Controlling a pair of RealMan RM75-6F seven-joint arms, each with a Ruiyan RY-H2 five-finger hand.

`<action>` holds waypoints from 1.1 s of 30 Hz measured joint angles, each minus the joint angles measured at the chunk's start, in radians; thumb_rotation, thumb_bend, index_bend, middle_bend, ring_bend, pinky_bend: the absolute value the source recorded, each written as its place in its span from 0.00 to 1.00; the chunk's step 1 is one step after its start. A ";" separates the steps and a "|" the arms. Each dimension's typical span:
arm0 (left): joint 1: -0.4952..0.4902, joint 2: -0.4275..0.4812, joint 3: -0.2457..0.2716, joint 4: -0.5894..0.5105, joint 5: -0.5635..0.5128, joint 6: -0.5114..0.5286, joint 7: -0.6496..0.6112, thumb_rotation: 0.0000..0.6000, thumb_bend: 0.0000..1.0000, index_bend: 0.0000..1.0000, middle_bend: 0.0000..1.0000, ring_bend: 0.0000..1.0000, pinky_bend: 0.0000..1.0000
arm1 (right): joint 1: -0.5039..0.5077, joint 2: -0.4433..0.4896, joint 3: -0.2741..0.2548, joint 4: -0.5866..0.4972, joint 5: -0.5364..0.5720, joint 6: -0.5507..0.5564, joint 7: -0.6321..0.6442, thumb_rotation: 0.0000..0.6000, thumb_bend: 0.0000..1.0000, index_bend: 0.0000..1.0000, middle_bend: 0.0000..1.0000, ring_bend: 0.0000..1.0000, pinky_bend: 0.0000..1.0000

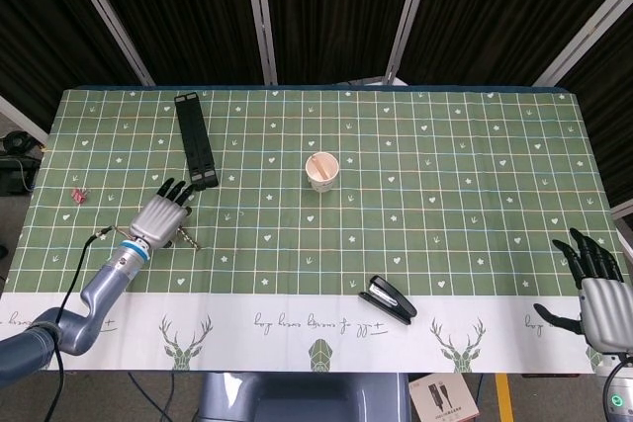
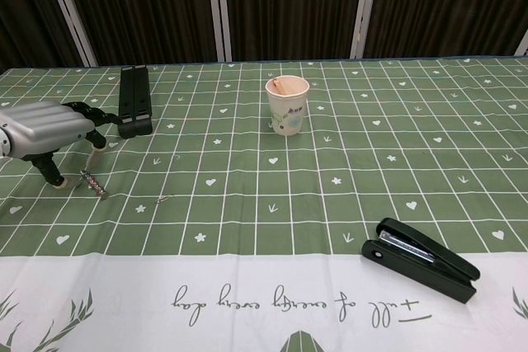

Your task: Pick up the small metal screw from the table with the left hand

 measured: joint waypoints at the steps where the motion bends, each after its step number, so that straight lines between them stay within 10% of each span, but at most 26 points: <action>1: 0.000 -0.002 0.000 0.003 -0.001 0.002 0.002 1.00 0.23 0.50 0.00 0.00 0.00 | 0.000 0.000 0.000 0.000 0.000 -0.001 0.001 1.00 0.05 0.15 0.00 0.00 0.10; 33: -0.005 -0.031 0.001 0.029 -0.040 -0.011 0.032 1.00 0.41 0.57 0.00 0.00 0.00 | 0.001 0.004 -0.001 -0.012 0.007 -0.009 0.002 1.00 0.05 0.15 0.00 0.00 0.10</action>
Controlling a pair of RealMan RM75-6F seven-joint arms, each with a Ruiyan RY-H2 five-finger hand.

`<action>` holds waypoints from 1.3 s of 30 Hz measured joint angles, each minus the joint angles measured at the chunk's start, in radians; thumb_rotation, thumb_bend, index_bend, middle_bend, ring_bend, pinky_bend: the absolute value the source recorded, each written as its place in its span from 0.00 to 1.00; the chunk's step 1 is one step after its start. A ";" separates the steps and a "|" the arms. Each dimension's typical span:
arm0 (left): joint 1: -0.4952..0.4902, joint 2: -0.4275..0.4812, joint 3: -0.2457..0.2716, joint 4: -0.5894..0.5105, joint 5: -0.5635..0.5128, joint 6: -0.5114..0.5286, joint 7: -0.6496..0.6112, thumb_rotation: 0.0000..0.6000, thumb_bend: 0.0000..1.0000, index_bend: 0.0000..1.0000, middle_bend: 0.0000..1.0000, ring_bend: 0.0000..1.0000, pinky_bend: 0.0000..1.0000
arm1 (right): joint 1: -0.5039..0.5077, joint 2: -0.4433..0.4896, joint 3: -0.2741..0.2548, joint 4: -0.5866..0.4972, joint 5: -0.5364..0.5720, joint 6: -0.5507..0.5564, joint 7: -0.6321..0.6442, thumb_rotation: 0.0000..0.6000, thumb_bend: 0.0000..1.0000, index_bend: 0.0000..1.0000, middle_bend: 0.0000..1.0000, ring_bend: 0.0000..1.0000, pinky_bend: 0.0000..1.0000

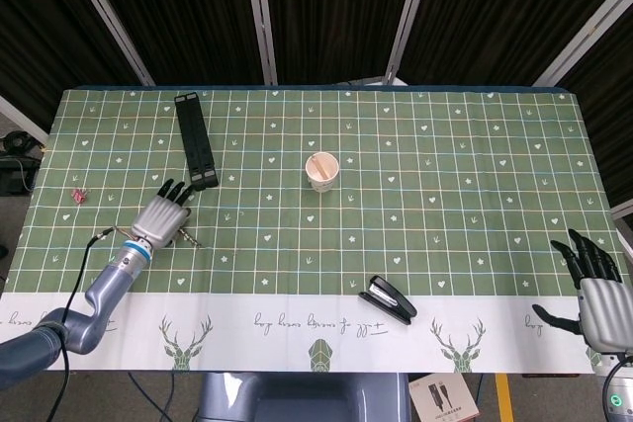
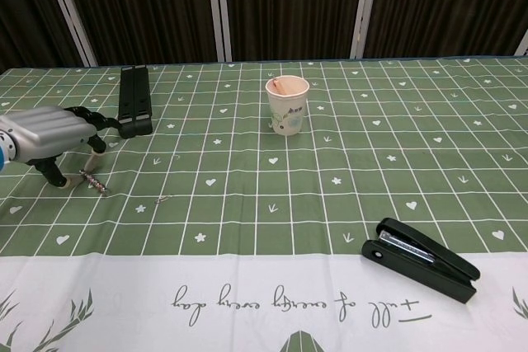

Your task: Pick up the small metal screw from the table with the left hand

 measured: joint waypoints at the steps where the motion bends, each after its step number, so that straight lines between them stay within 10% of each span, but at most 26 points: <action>1: 0.001 0.001 0.001 -0.002 0.000 0.001 -0.001 1.00 0.41 0.57 0.00 0.00 0.00 | 0.000 0.000 0.000 0.000 0.000 0.000 0.001 1.00 0.05 0.15 0.00 0.00 0.10; 28: -0.035 0.161 -0.025 -0.263 0.075 0.126 0.154 1.00 0.41 0.61 0.00 0.00 0.00 | -0.001 0.002 0.002 0.000 0.004 -0.001 0.005 1.00 0.05 0.15 0.00 0.00 0.10; 39: -0.096 0.180 0.027 -0.239 0.343 0.223 0.307 1.00 0.41 0.62 0.00 0.00 0.00 | -0.001 0.002 0.000 0.001 -0.004 0.002 0.005 1.00 0.05 0.15 0.00 0.00 0.10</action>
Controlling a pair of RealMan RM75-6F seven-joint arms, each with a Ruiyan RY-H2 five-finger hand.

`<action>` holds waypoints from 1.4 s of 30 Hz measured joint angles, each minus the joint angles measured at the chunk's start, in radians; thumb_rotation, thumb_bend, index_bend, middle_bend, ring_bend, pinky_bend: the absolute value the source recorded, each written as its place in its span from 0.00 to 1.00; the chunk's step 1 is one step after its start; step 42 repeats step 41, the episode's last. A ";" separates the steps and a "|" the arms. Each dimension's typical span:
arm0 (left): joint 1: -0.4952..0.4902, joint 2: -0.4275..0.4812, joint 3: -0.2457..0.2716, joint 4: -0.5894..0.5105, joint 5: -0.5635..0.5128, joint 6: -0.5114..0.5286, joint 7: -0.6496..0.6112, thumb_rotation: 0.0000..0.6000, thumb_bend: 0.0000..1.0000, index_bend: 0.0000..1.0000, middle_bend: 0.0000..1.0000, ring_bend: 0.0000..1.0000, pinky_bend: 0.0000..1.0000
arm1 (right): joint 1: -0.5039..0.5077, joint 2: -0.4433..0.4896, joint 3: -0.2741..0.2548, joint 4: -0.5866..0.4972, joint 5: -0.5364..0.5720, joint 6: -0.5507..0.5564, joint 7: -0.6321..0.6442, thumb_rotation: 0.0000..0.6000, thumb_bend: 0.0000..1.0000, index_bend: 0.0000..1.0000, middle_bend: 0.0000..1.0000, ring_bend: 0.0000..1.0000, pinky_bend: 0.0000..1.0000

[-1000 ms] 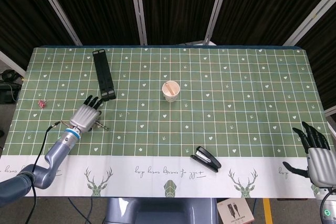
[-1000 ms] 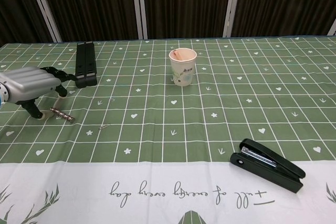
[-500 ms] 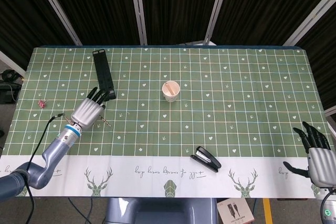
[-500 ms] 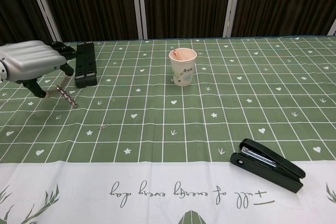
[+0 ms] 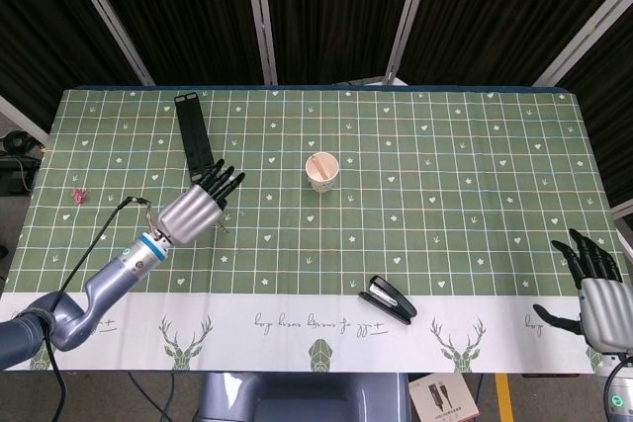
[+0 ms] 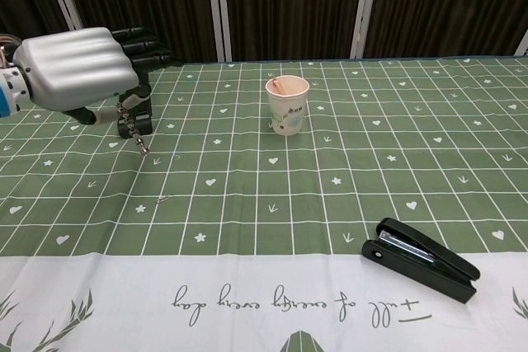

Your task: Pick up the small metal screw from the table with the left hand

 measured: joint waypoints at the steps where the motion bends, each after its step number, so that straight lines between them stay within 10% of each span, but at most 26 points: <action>1: -0.008 -0.002 0.011 0.019 0.038 0.013 0.010 1.00 0.41 0.62 0.00 0.00 0.00 | 0.000 0.000 0.000 0.000 -0.001 0.001 -0.001 1.00 0.05 0.15 0.00 0.00 0.10; 18: -0.090 -0.054 0.101 0.163 0.252 0.034 0.089 1.00 0.41 0.62 0.00 0.00 0.00 | 0.003 -0.003 0.001 0.000 -0.001 -0.002 -0.002 1.00 0.05 0.15 0.00 0.00 0.10; 42: -0.083 -0.118 0.093 0.190 0.223 -0.013 0.108 1.00 0.41 0.61 0.00 0.00 0.00 | 0.003 0.000 -0.002 -0.002 -0.008 0.000 0.003 1.00 0.05 0.15 0.00 0.00 0.10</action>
